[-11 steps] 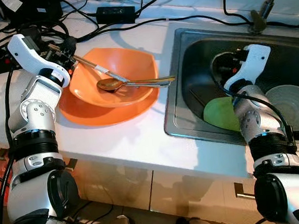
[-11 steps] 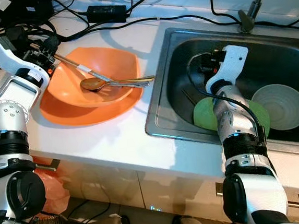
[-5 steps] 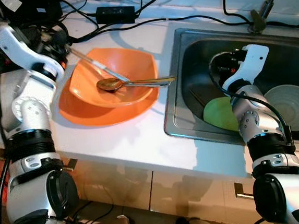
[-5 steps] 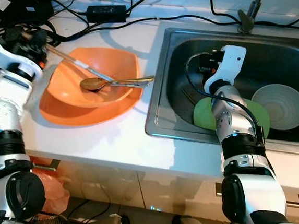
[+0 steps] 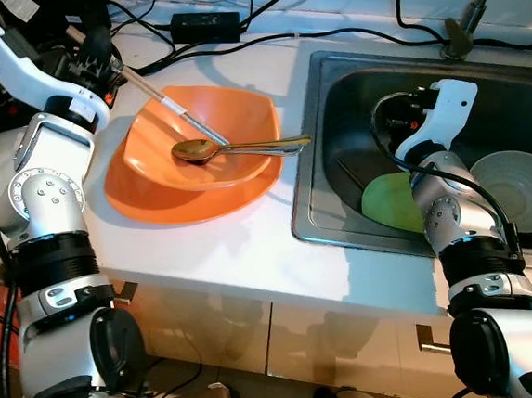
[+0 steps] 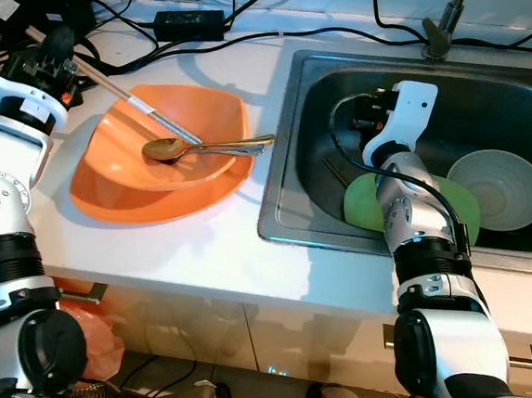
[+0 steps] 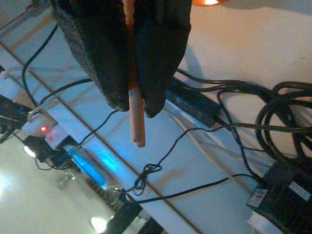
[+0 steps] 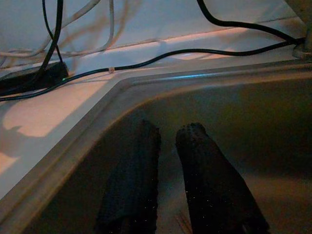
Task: Kitchen organization
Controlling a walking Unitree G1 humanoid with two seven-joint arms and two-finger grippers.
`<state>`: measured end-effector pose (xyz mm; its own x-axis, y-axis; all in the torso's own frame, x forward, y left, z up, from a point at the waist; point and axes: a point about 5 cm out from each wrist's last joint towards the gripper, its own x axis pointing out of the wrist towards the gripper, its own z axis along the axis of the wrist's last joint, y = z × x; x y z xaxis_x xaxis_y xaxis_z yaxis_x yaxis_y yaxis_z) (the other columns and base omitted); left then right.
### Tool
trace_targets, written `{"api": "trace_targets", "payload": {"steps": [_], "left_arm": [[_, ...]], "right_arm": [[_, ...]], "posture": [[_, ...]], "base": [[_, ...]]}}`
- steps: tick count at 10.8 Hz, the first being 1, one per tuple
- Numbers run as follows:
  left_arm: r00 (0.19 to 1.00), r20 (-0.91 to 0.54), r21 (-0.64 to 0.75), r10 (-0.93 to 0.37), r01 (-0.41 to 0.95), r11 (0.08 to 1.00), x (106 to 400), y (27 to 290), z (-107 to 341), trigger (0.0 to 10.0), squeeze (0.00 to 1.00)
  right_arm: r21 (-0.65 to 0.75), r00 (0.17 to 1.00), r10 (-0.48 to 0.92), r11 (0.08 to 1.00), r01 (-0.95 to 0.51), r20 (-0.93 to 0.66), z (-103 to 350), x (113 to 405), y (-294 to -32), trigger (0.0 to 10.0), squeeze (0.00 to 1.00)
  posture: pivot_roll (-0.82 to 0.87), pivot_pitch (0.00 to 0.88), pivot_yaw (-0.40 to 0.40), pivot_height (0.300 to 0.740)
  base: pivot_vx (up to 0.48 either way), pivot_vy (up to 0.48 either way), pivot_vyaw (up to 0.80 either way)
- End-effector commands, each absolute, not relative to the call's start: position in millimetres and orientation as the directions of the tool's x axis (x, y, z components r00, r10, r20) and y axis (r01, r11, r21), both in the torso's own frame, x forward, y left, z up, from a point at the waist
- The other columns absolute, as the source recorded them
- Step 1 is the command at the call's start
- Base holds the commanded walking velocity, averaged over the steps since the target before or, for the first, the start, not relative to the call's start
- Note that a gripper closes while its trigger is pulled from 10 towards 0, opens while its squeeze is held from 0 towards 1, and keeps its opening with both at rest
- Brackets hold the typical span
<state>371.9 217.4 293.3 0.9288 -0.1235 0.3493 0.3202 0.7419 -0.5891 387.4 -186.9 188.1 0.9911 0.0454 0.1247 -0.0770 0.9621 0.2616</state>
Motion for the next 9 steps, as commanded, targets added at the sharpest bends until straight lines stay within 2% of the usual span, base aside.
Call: {"api": "trace_targets", "payload": {"steps": [1, 4, 6, 8, 9], "left_arm": [[0.941, 0.309, -0.607, -0.138, 0.307, 0.733, 371.6, 212.5, 282.7, 0.0, 0.0], [0.911, 0.371, -0.622, -0.178, 0.387, 0.681, 367.4, 197.3, 291.7, 0.0, 0.0], [0.905, 0.384, -0.619, -0.182, 0.398, 0.677, 364.9, 196.8, 295.6, 0.0, 0.0], [0.871, 0.467, -0.598, -0.151, 0.437, 0.672, 358.7, 199.5, 315.5, 0.0, 0.0], [0.843, 0.517, -0.568, -0.149, 0.468, 0.676, 353.2, 198.7, 330.1, 5.0, 0.0]], "right_arm": [[0.263, 0.99, 0.047, 0.961, -0.082, 0.135, 192.3, 388.7, -185.7, 10.0, 0.0], [0.265, 0.99, 0.044, 0.961, -0.079, 0.135, 191.8, 388.3, -186.2, 10.0, 0.0], [0.267, 0.99, 0.04, 0.961, -0.074, 0.133, 190.8, 387.8, -186.8, 10.0, 0.0], [0.269, 0.99, 0.038, 0.96, -0.074, 0.135, 191.6, 388.1, -187.1, 10.0, 0.0], [0.268, 0.99, 0.04, 0.961, -0.075, 0.136, 192.1, 388.3, -187.3, 10.0, 0.0]], "posture": [[0.09, 0.109, -0.005, 0.723], [0.09, 0.117, -0.004, 0.723], [0.09, 0.122, -0.004, 0.723], [0.09, 0.122, -0.007, 0.723], [0.09, 0.123, -0.008, 0.723]], "base": [[0.0, 0.0, 0.0], [0.0, 0.0, 0.0], [0.0, 0.0, 0.0], [0.0, 0.0, 0.0], [0.0, 0.0, 0.0]]}}
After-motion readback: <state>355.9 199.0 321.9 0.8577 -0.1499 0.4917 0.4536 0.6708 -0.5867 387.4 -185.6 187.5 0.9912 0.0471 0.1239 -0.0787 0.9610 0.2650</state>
